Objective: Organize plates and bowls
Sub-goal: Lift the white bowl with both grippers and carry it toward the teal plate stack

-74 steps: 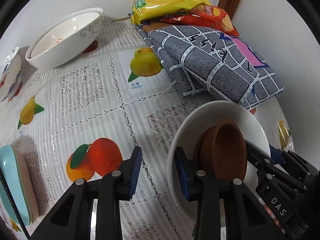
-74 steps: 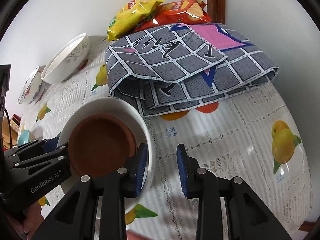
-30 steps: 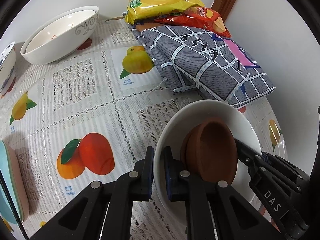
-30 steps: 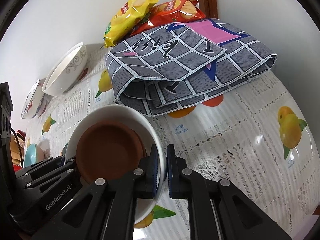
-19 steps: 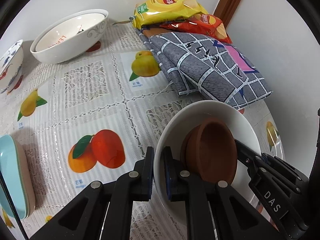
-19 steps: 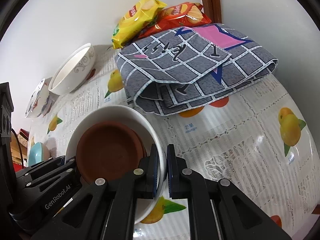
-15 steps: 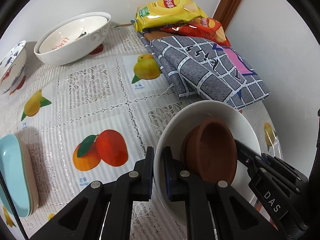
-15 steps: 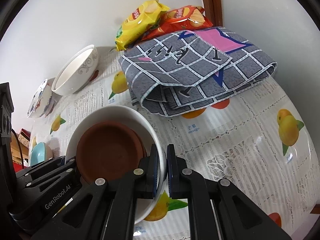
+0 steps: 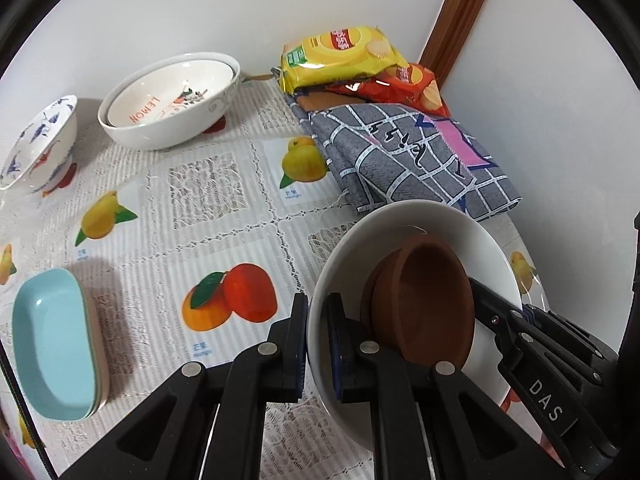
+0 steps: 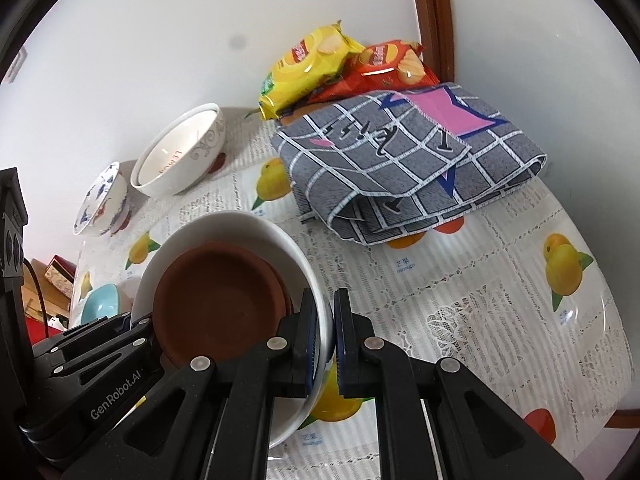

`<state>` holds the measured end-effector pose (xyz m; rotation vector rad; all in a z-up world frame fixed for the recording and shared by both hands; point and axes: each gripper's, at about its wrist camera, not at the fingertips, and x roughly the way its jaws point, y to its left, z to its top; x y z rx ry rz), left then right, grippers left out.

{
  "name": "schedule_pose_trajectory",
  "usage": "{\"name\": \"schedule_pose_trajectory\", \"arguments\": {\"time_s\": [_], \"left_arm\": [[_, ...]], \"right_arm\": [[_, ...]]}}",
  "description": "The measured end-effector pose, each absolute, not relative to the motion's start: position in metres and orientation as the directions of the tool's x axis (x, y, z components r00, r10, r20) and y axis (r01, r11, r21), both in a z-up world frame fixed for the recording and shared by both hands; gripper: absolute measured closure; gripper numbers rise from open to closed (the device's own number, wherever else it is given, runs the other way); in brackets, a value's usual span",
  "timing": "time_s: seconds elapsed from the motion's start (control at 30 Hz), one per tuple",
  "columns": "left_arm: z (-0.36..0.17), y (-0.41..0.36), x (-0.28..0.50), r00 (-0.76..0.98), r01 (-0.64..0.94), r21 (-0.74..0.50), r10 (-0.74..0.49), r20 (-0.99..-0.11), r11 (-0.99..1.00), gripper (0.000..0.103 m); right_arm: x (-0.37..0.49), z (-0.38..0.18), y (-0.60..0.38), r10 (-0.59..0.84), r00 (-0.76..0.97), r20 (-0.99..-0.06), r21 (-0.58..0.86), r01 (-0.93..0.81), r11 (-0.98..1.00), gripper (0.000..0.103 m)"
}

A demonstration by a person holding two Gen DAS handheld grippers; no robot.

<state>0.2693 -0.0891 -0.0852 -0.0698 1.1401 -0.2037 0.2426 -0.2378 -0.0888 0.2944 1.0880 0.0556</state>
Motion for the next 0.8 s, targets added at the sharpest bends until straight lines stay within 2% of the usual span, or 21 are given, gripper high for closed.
{"name": "schedule_pose_trajectory", "arguments": {"time_s": [0.8], "left_arm": [[-0.047,-0.038,0.237,0.456,0.09,-0.152,-0.176,-0.872,0.984,0.093]], "right_arm": [[0.22,-0.051,-0.19,0.22,0.51,-0.832,0.28,0.043,0.959,0.095]]}}
